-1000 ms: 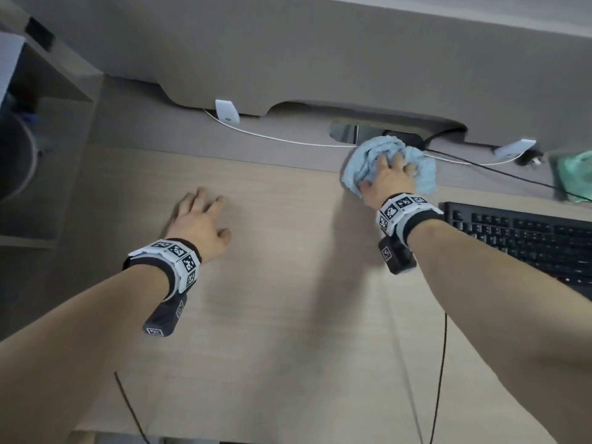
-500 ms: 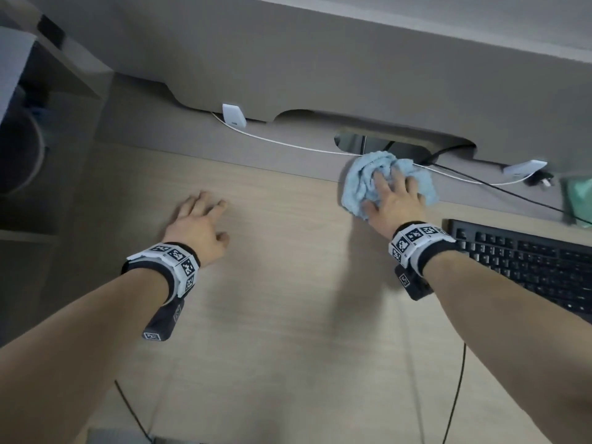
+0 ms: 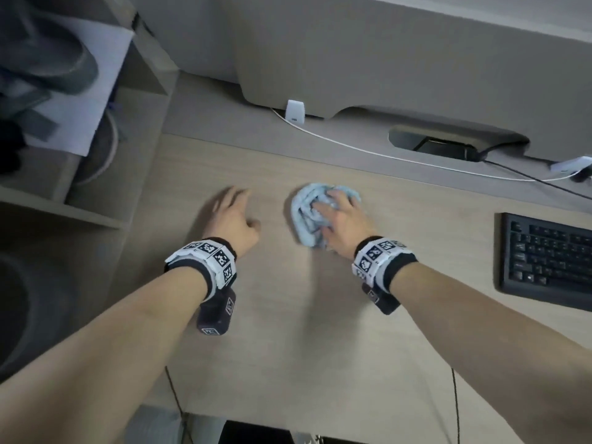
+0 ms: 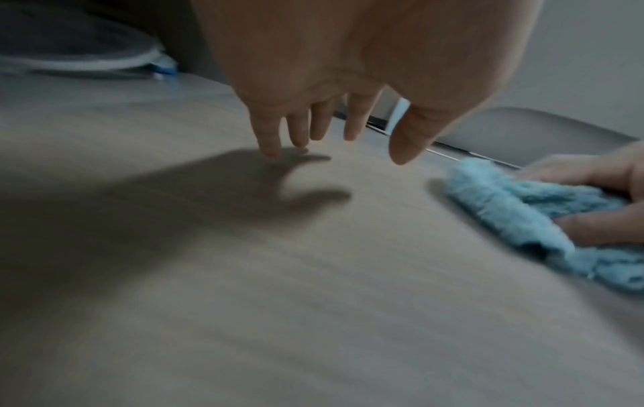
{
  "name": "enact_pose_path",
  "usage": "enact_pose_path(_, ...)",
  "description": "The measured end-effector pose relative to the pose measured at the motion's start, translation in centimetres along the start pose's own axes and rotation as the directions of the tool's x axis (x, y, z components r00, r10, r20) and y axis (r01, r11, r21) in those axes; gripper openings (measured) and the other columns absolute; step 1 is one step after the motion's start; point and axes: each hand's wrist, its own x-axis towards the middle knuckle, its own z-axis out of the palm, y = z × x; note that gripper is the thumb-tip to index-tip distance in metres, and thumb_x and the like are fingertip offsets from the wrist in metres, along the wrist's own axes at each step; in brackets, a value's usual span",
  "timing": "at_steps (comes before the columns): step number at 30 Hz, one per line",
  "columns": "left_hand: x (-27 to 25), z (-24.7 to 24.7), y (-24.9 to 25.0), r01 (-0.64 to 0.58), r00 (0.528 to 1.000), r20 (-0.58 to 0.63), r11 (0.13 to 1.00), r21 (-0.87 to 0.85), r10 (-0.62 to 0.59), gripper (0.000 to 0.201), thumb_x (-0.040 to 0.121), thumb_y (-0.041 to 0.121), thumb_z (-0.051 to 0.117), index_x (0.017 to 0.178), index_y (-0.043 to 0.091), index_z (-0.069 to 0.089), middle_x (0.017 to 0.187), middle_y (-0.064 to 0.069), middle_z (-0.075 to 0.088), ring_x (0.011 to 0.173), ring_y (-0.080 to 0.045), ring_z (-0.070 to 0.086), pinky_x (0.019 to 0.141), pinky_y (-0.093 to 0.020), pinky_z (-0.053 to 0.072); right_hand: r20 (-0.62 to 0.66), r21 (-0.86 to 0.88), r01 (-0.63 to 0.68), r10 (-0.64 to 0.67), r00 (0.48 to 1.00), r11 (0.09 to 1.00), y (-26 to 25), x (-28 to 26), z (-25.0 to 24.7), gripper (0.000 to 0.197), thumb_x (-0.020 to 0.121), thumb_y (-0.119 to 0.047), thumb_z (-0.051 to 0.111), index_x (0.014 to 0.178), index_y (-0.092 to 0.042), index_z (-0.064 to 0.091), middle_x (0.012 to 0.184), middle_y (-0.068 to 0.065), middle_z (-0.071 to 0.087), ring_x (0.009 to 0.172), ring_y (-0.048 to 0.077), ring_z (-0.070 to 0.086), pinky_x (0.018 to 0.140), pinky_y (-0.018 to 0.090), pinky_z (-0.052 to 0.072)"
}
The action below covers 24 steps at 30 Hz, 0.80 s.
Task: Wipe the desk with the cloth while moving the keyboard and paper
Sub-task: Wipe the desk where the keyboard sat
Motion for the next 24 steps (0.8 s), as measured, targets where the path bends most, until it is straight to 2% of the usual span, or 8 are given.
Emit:
enact_pose_path(4, -2.1, -2.8, -7.2, 0.191, 0.98, -0.074, 0.977, 0.098, -0.184, 0.056, 0.084, 0.022, 0.053, 0.139, 0.017, 0.043, 0.158, -0.008, 0.024, 0.144, -0.03, 0.021, 0.117, -0.036, 0.021, -0.07, 0.001, -0.319, 0.319, 0.945, 0.948, 1.9, 3.5, -3.1, 0.057, 0.092, -0.027, 0.055, 0.146, -0.026, 0.038, 0.162, 0.005, 0.015, 0.141, 0.043, 0.021, 0.113, 0.053, 0.029)
enact_pose_path(7, -2.8, -4.0, -11.9, 0.335, 0.942, -0.043, 0.933, 0.13, -0.332, 0.056, 0.083, 0.026, 0.053, 0.138, 0.019, 0.043, 0.155, -0.01, 0.026, 0.141, -0.034, 0.024, 0.118, -0.042, 0.021, -0.031, 0.011, -0.392, 0.392, 0.919, 0.92, -3.7, 6.5, -3.2, 0.063, 0.09, -0.035, 0.055, 0.148, -0.026, 0.033, 0.162, 0.004, 0.009, 0.142, 0.044, 0.017, 0.111, 0.057, 0.031)
enact_pose_path(10, -3.3, -4.0, -13.5, 0.358, 0.934, -0.023, 0.927, 0.114, -0.358, 0.062, 0.082, 0.027, 0.053, 0.143, 0.019, 0.038, 0.156, -0.008, 0.024, 0.141, -0.034, 0.023, 0.119, -0.042, 0.018, -0.017, -0.141, -0.052, 0.05, 0.999, 0.989, -12.0, 5.5, 1.1, 0.062, 0.09, -0.045, 0.051, 0.147, -0.028, 0.035, 0.163, 0.004, 0.008, 0.139, 0.045, 0.019, 0.107, 0.059, 0.029)
enact_pose_path(13, -3.5, -3.9, -13.7, 0.358, 0.933, -0.003, 0.929, 0.098, -0.359, 0.066, 0.083, 0.023, 0.052, 0.146, 0.021, 0.034, 0.16, -0.005, 0.018, 0.143, -0.032, 0.019, 0.119, -0.037, 0.017, 0.14, -0.225, 0.276, -0.249, 0.958, 0.935, -16.2, 1.3, 5.4, 0.068, 0.09, -0.042, 0.052, 0.151, -0.022, 0.032, 0.164, 0.006, 0.005, 0.146, 0.047, 0.006, 0.114, 0.064, 0.016)
enact_pose_path(15, -3.6, -4.3, -13.5, 0.354, 0.934, 0.004, 0.93, 0.095, -0.356, 0.066, 0.084, 0.021, 0.052, 0.147, 0.02, 0.033, 0.16, -0.006, 0.016, 0.143, -0.031, 0.019, 0.117, -0.035, 0.018, 0.174, -0.232, 0.302, -0.266, 0.948, 0.924, -14.4, 0.5, 5.4, 0.072, 0.092, -0.042, 0.052, 0.155, -0.024, 0.023, 0.165, 0.005, 0.0, 0.149, 0.044, -0.001, 0.118, 0.062, 0.009)
enact_pose_path(19, -4.0, -5.1, -12.8, 0.346, 0.936, 0.02, 0.93, 0.121, -0.351, 0.064, 0.086, 0.019, 0.05, 0.147, 0.021, 0.031, 0.162, -0.005, 0.012, 0.145, -0.03, 0.016, 0.116, -0.035, 0.02, 0.027, -0.198, -0.037, 0.043, 0.999, 0.979, -7.1, 3.1, 2.3, 0.075, 0.094, -0.052, 0.043, 0.157, -0.03, 0.009, 0.166, 0.003, -0.01, 0.149, 0.043, -0.002, 0.119, 0.059, 0.011)
enact_pose_path(22, -4.3, -5.1, -12.5, 0.354, 0.932, 0.028, 0.924, 0.143, -0.361, 0.067, 0.085, 0.02, 0.05, 0.148, 0.022, 0.027, 0.163, -0.004, 0.008, 0.146, -0.028, 0.014, 0.115, -0.035, 0.021, -0.031, -0.148, -0.316, 0.315, 0.949, 0.937, -5.4, 6.4, -0.4, 0.077, 0.094, -0.053, 0.042, 0.157, -0.026, 0.006, 0.165, 0.006, -0.01, 0.148, 0.046, -0.002, 0.118, 0.059, 0.013)
enact_pose_path(24, -4.1, -4.7, -12.7, 0.363, 0.929, 0.025, 0.921, 0.141, -0.37, 0.071, 0.083, 0.019, 0.052, 0.148, 0.024, 0.026, 0.163, -0.002, 0.007, 0.147, -0.027, 0.013, 0.115, -0.037, 0.024, -0.006, -0.133, -0.352, 0.355, 0.935, 0.926, -7.8, 7.5, -0.6, 0.081, 0.093, -0.053, 0.046, 0.157, -0.024, 0.006, 0.165, 0.006, -0.01, 0.147, 0.047, -0.004, 0.118, 0.06, 0.014)
